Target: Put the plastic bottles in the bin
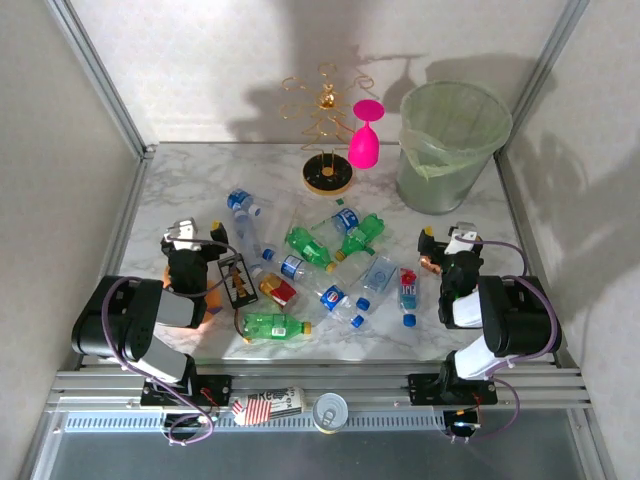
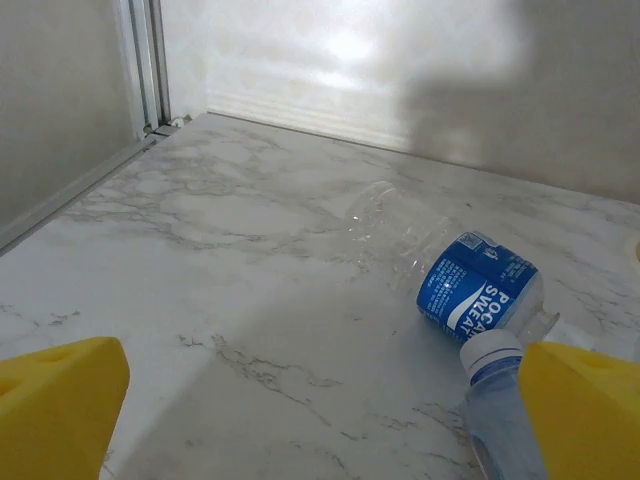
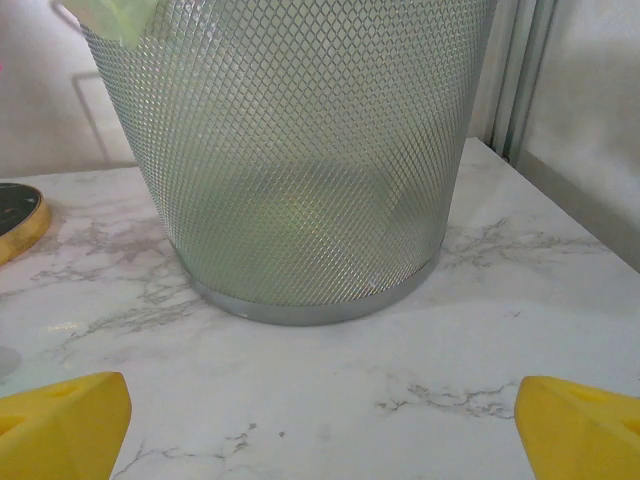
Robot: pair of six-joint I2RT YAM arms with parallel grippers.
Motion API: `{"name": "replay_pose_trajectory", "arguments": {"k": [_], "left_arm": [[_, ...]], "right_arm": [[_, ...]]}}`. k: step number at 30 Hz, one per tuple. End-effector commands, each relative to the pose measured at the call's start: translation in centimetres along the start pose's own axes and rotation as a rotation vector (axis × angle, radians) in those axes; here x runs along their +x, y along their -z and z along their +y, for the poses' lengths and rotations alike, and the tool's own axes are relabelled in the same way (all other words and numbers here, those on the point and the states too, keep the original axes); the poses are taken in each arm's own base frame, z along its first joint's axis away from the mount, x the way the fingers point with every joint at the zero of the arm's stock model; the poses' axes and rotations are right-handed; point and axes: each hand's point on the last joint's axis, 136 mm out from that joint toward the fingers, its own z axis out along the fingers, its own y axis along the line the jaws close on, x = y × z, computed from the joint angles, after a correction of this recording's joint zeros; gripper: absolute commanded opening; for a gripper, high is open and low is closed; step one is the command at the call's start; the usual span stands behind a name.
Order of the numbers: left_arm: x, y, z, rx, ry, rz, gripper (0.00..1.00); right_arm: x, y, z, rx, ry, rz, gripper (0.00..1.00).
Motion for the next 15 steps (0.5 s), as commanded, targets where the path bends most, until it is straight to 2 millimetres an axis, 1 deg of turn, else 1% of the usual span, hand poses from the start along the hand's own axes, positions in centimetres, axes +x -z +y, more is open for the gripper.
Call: {"name": "replay_pose_trajectory", "arguments": {"k": [1, 15], "left_arm": [[-0.22, -0.05, -0.12, -0.003, 0.006, -0.013, 1.0], [-0.23, -0.24, -0.1, 0.008, 0.012, -0.007, 0.99]], "right_arm": [[-0.89, -0.21, 0.0, 0.003, 0.001, -0.033, 0.99], [-0.86, -0.31, 0.07, 0.0, 0.001, -0.029, 0.99]]}}
